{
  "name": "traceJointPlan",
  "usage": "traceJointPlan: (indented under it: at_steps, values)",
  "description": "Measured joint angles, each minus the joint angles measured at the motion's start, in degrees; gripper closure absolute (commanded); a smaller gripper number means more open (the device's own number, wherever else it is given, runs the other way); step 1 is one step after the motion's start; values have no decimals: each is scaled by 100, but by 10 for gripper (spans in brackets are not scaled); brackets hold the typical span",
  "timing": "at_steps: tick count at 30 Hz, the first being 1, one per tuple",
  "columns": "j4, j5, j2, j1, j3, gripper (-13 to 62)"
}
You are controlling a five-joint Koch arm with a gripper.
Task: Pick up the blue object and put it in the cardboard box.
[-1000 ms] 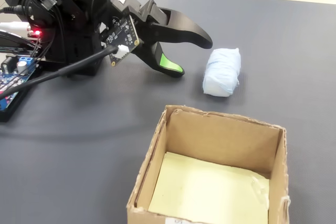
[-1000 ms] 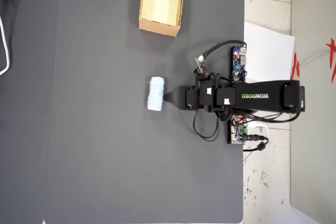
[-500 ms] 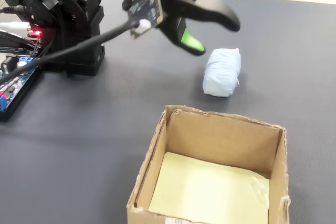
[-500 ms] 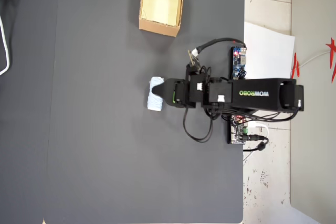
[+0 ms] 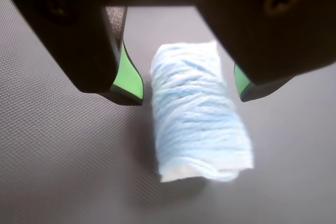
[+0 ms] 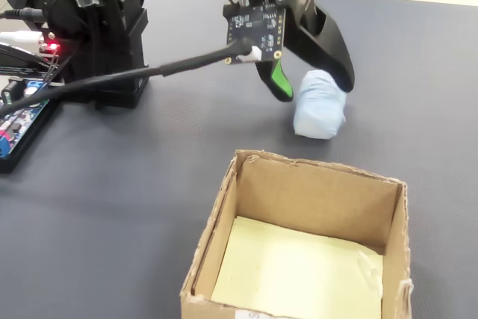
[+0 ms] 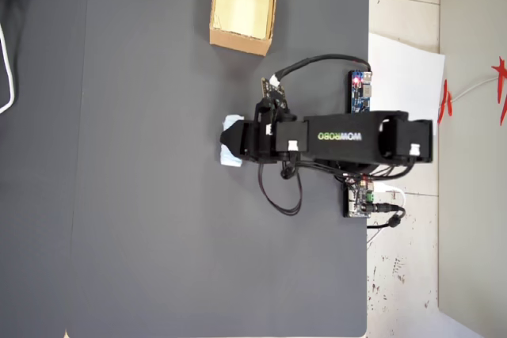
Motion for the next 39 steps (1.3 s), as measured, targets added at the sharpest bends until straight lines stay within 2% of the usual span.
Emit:
traceJointPlan:
  at_steps: [3, 9, 11, 19, 33, 39]
  values:
    - [-97, -9, -501, 9, -141, 175]
    - [-193, -18, -703, 9, -290, 339]
    - [-431, -18, -703, 9, -229, 373]
    - [-1556, 0, -396, 149, 105, 372]
    - [-2259, 0, 2162, 1617, 615, 372]
    - [-2250, -105, 2408, 2197, 624, 372]
